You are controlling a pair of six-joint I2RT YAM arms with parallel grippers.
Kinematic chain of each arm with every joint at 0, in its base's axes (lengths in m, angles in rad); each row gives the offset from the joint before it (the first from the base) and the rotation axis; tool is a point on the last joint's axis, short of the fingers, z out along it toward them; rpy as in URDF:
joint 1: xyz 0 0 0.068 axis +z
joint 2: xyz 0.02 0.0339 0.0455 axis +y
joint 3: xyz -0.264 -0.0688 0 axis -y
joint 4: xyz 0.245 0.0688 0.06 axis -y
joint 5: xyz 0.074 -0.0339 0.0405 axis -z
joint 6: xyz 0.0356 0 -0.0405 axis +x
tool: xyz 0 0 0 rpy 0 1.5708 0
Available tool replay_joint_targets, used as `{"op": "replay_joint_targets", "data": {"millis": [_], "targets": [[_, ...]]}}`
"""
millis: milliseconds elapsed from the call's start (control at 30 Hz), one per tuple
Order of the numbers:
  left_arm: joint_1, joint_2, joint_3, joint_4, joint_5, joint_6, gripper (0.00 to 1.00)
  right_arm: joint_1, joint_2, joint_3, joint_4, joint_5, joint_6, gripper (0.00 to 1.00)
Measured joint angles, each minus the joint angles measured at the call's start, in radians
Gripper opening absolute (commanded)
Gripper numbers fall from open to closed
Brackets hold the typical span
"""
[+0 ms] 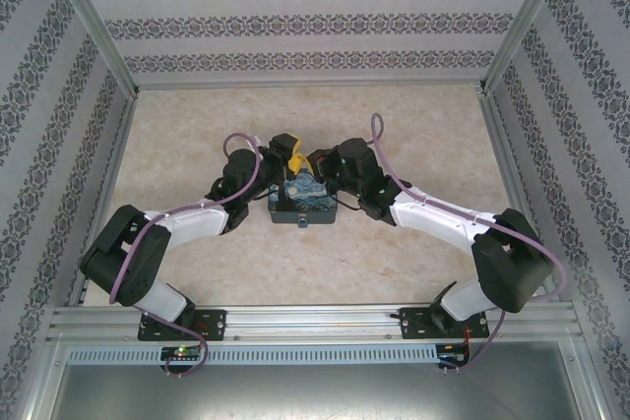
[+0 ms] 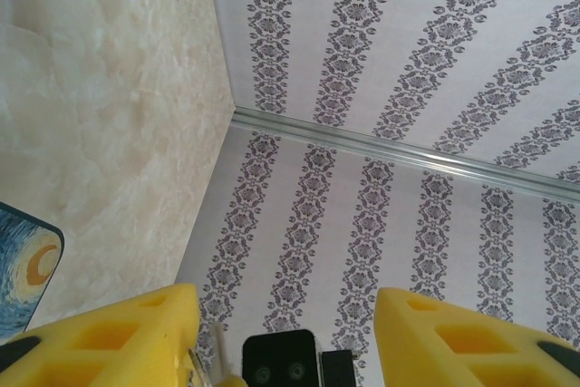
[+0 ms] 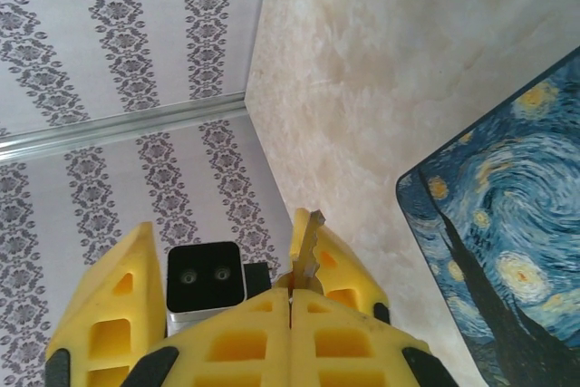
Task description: Unlock the padlock with the key
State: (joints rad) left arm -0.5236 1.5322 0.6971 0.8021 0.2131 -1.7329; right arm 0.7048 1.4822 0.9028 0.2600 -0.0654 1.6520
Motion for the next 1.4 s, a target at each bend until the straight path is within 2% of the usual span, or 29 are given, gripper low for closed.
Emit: {"op": "replay_joint_targets", "data": {"millis": [733,1400], "targets": [[-0.006,-0.001,-0.016,-0.002,-0.012,0.002,0.42,0.0,0.0,-0.011,0.007,0.005,0.003,0.0],[-0.013,0.0,-0.018,-0.001,-0.013,0.005,0.2,-0.002,0.0,-0.011,0.007,0.005,0.002,0.0]]}}
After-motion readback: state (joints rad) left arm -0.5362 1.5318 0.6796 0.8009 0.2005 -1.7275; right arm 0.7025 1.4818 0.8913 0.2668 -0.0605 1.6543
